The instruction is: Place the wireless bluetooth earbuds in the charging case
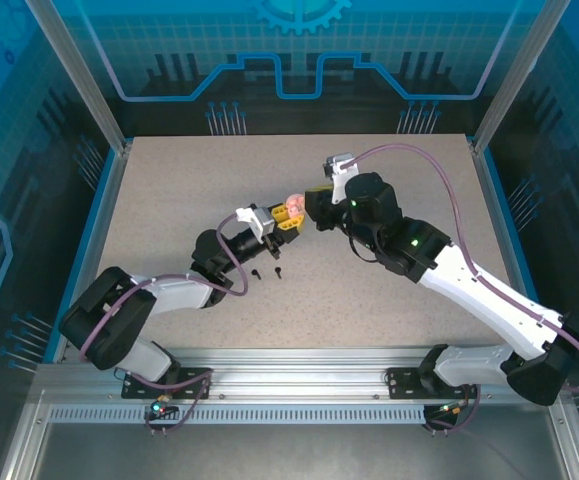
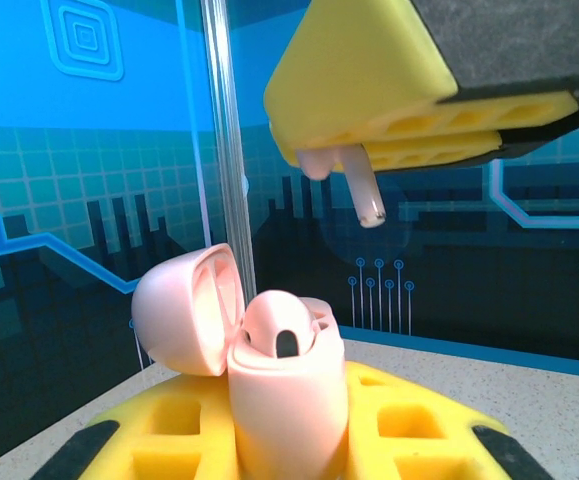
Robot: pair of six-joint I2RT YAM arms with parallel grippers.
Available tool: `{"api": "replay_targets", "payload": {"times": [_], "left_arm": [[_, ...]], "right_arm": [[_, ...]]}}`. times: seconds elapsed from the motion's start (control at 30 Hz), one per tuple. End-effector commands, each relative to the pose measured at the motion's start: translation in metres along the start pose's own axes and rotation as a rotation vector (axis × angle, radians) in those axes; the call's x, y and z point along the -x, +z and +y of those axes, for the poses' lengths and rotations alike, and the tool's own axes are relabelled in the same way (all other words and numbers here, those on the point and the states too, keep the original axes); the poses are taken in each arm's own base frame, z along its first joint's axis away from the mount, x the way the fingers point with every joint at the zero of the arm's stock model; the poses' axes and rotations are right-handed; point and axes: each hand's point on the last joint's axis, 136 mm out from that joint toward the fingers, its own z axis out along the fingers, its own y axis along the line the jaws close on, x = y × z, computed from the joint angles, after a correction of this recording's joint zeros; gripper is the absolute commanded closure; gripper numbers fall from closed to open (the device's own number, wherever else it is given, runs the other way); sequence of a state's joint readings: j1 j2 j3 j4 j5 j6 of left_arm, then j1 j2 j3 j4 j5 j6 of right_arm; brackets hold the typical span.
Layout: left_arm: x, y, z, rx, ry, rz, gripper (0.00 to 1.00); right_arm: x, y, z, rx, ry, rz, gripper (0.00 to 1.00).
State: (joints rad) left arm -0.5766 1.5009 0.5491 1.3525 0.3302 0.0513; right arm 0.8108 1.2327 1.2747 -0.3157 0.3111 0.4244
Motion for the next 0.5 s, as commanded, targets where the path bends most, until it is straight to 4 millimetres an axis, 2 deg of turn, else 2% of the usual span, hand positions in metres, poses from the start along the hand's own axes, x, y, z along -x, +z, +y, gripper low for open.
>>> {"api": "replay_targets", "payload": {"times": [0.0,0.47], "left_arm": [[0.018,0.006,-0.007,-0.033,0.023,-0.061,1.0],[0.02,0.007,-0.007,-0.034,0.027,-0.067,1.0]], "right_arm": [[0.007,0.003,0.005,0.002,-0.016,-0.039,0.78],[-0.008,0.017,0.008,0.006,-0.021,0.005,0.79]]}}
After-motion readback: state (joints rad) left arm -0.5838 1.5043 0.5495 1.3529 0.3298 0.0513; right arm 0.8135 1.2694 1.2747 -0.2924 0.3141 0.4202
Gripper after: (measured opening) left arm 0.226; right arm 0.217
